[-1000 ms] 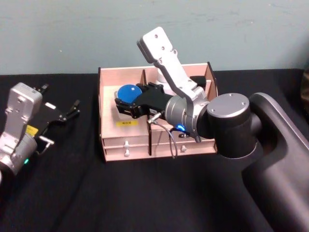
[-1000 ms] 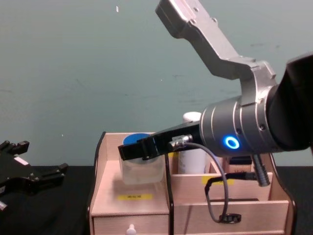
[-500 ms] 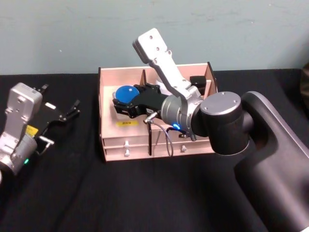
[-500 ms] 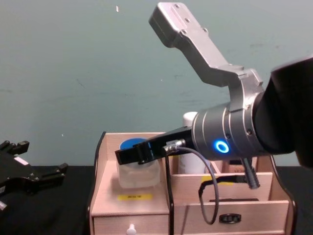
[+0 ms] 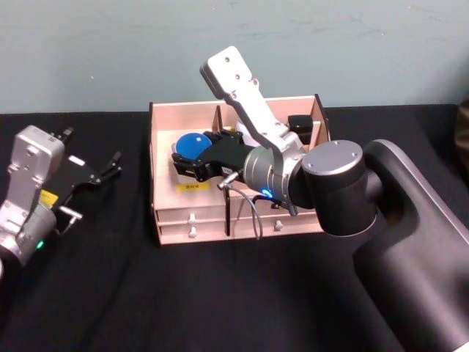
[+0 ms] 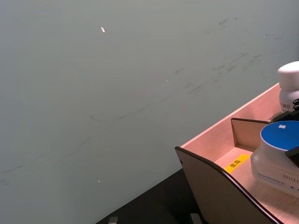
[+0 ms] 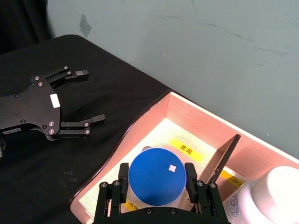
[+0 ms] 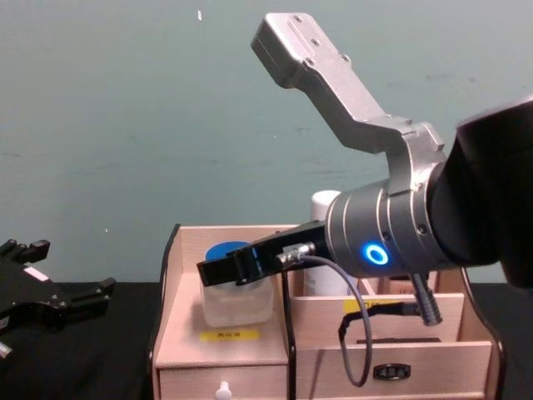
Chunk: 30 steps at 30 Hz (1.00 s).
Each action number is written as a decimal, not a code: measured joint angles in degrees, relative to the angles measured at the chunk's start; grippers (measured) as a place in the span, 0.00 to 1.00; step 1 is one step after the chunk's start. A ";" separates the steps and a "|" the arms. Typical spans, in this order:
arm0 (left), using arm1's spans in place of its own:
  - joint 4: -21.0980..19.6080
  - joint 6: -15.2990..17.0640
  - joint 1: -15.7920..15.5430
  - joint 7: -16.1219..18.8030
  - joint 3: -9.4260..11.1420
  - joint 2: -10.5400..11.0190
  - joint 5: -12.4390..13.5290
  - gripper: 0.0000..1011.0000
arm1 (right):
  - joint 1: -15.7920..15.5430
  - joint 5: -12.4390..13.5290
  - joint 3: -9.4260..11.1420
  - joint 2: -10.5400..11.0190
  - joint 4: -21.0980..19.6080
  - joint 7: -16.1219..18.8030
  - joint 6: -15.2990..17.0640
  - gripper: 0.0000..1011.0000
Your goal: Pick up the facial cleanser and watermelon frost from the table and place them into the tiered storage box.
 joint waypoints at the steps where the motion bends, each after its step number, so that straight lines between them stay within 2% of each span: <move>1: 0.00 0.00 0.00 0.00 0.00 0.00 0.00 0.99 | 0.00 0.01 0.00 0.01 -0.01 0.00 0.00 0.72; 4: 0.00 0.00 0.00 0.00 0.00 0.00 0.00 0.99 | -0.01 0.04 -0.01 0.01 -0.04 -0.01 -0.01 0.75; 7: 0.00 0.00 0.00 0.00 0.00 0.00 0.00 0.99 | -0.02 0.10 -0.03 0.04 -0.06 -0.02 -0.02 0.86; 13: 0.00 0.00 0.00 0.00 0.00 0.00 0.00 0.99 | -0.03 0.18 -0.07 0.06 -0.08 -0.04 -0.04 0.99; 19: 0.00 0.00 0.00 0.00 0.00 0.00 0.00 0.99 | -1.16 -0.03 0.47 0.15 -1.63 -0.25 -2.35 0.99; 25: 0.00 0.00 0.00 0.00 0.00 0.00 0.00 0.99 | -3.63 -1.10 1.07 1.03 -6.50 -1.29 -5.86 0.99; 30: 0.00 0.00 0.00 0.00 0.00 0.00 0.00 0.99 | -6.46 -2.03 2.35 1.80 -10.90 -3.08 -9.31 0.99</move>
